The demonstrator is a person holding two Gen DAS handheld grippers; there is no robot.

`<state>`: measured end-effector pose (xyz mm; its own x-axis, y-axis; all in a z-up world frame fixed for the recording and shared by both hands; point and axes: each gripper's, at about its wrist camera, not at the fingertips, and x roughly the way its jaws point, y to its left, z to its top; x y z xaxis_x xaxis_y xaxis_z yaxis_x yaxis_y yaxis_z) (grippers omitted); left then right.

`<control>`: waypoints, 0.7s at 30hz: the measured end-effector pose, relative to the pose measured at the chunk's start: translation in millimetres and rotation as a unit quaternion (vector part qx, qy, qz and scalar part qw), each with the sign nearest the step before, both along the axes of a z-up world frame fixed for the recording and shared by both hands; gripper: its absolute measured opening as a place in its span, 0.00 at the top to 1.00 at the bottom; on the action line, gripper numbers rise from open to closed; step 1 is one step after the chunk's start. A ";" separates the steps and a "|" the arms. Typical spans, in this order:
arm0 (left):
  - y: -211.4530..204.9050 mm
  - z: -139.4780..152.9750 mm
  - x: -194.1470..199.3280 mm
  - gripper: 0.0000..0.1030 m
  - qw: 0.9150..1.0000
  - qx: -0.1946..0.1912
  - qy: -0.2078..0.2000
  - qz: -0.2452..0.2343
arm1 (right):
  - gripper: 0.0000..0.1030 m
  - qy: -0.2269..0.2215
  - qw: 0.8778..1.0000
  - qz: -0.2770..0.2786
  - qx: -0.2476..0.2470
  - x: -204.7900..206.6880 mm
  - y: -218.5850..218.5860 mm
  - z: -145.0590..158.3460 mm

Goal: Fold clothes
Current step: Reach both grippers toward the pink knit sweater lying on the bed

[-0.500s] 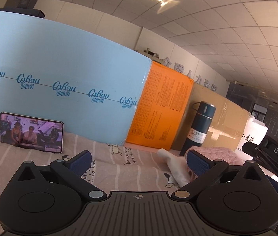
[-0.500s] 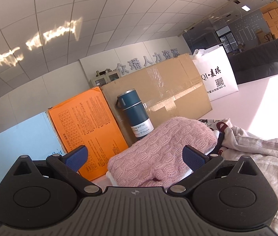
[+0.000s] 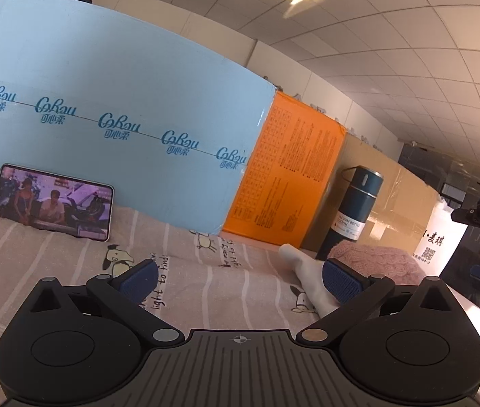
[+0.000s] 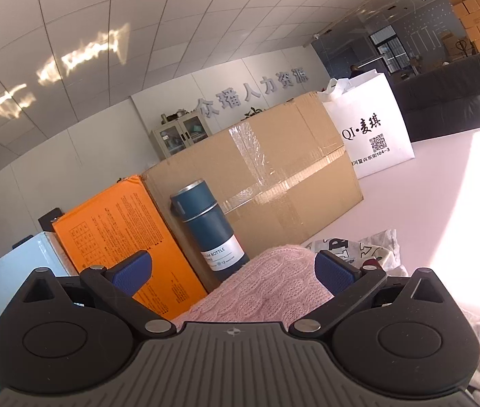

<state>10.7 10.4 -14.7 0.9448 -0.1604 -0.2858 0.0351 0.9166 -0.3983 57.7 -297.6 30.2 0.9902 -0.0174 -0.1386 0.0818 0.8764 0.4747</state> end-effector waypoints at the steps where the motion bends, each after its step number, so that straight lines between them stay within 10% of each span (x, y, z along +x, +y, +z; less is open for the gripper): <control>1: -0.6 0.2 4.0 0.00 1.000 -0.013 0.008 -0.018 | 0.00 0.000 1.000 -0.002 0.000 6.3 -7.8 -3.4; 11: -54.0 -7.3 94.0 0.00 0.954 -0.227 0.046 -0.192 | 0.00 0.020 0.985 0.046 0.163 27.3 -77.1 -63.4; 16: -65.5 -33.9 132.1 0.00 0.950 -0.255 0.092 -0.156 | 0.00 0.052 0.956 0.080 0.276 42.0 -103.0 -90.6; 21: -71.2 -37.9 147.4 0.00 0.941 -0.275 0.085 -0.179 | 0.00 0.029 0.953 0.058 0.295 44.5 -106.9 -95.9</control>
